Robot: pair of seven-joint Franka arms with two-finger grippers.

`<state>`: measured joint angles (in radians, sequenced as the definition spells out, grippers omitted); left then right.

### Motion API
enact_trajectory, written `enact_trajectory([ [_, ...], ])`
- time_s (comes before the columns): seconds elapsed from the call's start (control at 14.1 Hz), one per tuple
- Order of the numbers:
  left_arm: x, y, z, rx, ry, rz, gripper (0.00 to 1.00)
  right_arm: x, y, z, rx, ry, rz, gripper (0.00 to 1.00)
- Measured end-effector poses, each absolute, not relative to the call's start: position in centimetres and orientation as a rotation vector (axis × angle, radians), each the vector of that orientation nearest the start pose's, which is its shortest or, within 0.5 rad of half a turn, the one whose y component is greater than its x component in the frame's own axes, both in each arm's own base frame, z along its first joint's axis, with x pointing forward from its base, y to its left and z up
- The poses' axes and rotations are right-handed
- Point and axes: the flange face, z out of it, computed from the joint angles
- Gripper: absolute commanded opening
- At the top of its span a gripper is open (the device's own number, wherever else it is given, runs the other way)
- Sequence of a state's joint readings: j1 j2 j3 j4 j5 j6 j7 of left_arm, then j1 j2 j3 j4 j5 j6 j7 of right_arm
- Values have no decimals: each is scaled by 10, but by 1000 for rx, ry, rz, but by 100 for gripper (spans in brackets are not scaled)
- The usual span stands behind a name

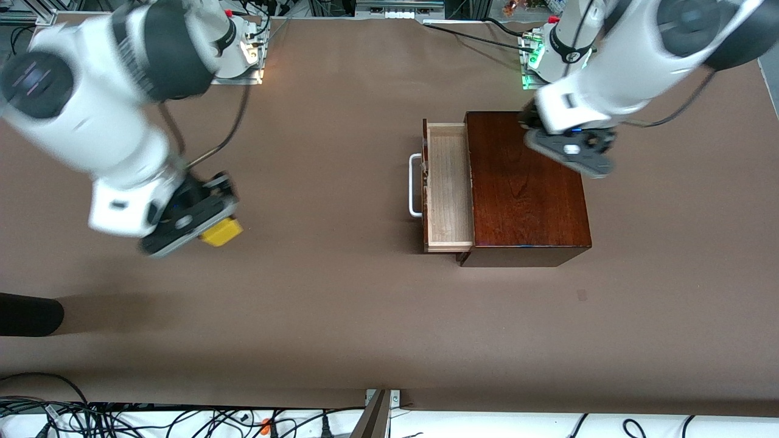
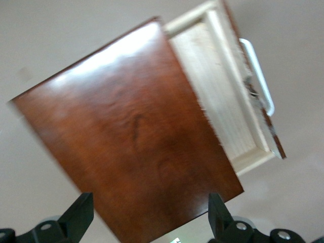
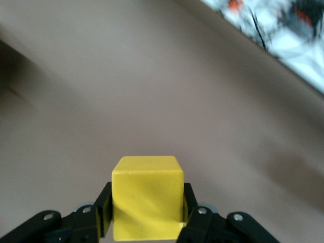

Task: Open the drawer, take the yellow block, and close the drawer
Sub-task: 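Lift the cube out with the right gripper while the left gripper reaches the drawer, then lower the cube onto the table and open the right gripper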

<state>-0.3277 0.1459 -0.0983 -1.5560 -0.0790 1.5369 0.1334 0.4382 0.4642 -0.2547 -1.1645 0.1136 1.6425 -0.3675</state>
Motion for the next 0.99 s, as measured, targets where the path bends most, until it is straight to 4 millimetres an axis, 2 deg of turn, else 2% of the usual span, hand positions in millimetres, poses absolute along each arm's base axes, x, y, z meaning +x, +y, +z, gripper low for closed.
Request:
enact_trajectory([
  [0.14,532,-293,527,-3008,1185,302,100,671,117,498,-3031,-750,21,0],
  [0.28,531,-341,507,-2908,1462,254,100,656,85,453,-3023,-661,68,0],
  [0.35,530,-363,495,-2863,1572,222,100,647,76,431,-3020,-625,90,0],
  [0.5,531,-393,474,-2789,1798,148,100,631,71,389,-3024,-552,115,0],
  [0.78,550,-421,417,-2573,2243,-30,100,604,80,305,-3062,-497,24,0],
  [0.99,539,-453,380,-2394,2456,-70,100,587,75,257,-3082,-463,19,0],
])
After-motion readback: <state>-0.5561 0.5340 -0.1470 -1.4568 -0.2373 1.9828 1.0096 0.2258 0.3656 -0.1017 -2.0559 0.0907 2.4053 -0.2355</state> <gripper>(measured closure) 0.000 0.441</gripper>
